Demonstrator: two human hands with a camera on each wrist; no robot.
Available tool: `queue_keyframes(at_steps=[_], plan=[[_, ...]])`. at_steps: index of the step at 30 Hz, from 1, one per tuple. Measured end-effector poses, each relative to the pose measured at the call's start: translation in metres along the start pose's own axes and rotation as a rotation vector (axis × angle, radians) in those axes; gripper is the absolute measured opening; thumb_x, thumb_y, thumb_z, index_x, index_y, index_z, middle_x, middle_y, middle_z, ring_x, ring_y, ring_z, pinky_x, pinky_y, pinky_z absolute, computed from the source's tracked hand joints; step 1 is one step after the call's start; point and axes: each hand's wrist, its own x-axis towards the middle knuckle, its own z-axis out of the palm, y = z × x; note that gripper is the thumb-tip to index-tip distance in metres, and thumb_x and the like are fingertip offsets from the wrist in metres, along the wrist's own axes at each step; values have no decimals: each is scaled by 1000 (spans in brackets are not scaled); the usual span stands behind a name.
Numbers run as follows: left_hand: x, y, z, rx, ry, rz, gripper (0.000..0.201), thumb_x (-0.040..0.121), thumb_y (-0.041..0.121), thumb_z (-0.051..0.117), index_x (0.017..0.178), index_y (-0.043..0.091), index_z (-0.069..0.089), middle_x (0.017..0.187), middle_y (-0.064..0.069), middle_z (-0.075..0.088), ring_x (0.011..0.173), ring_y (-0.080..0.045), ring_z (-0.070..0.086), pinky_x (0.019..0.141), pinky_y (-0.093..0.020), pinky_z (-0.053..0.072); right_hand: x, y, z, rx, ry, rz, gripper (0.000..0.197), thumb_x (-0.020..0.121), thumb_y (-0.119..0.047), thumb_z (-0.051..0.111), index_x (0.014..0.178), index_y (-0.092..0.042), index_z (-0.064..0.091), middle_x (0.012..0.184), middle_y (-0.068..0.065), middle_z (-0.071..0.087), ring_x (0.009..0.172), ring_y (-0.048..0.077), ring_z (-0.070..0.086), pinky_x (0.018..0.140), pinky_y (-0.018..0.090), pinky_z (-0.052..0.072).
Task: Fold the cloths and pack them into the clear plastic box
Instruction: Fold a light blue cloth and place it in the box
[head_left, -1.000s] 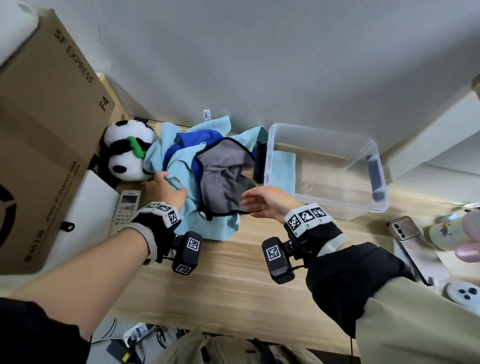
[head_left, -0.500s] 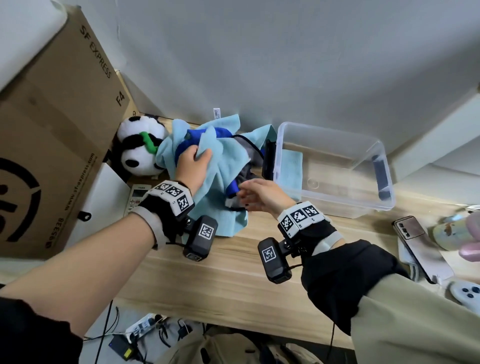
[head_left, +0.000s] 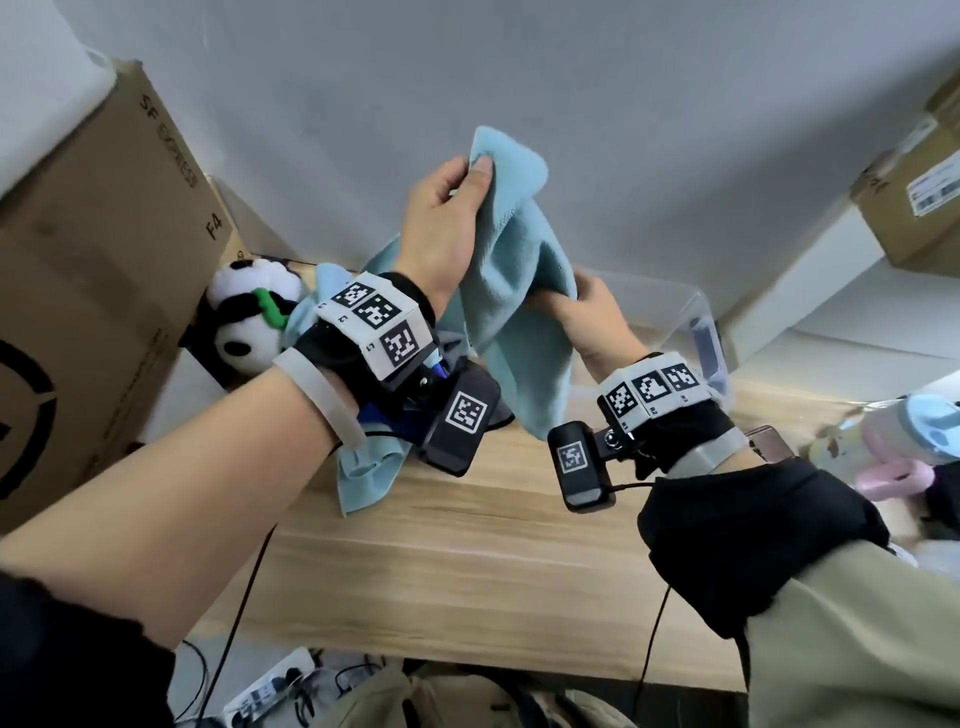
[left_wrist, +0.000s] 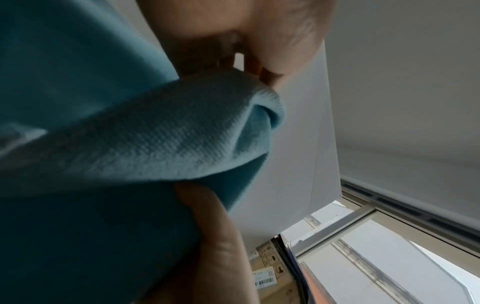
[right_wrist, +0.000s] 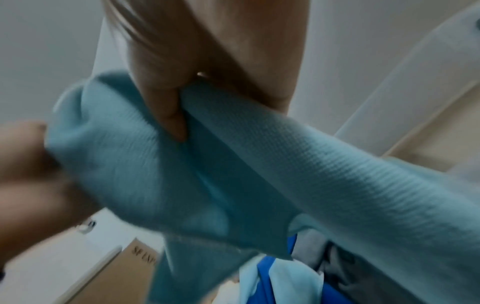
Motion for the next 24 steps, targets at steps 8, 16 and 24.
queue_keyframes(at_steps=[8,16,24], plan=[[-24,-21,29,98,-288,-179,20,92,26,47,81,10,53,77,-11,47,76,-21,44,71,-32,36,-19,8,-69,-31,-93,99,62,81,-40,66,134,-21,41,127,-3,57,114,13,56,94,37,48],[-43,-31,50,147,-421,-208,22,98,16,43,81,14,55,76,-3,53,70,-13,48,68,-26,40,-46,20,-94,149,-54,-14,12,80,-26,65,71,-21,61,66,-13,63,68,2,58,75,16,48],[-55,-32,75,130,-519,-281,36,78,37,70,106,15,64,105,-5,71,98,-18,68,91,-31,52,-63,20,-104,225,33,-109,23,68,-40,74,77,-24,59,75,1,70,67,15,63,64,24,50]])
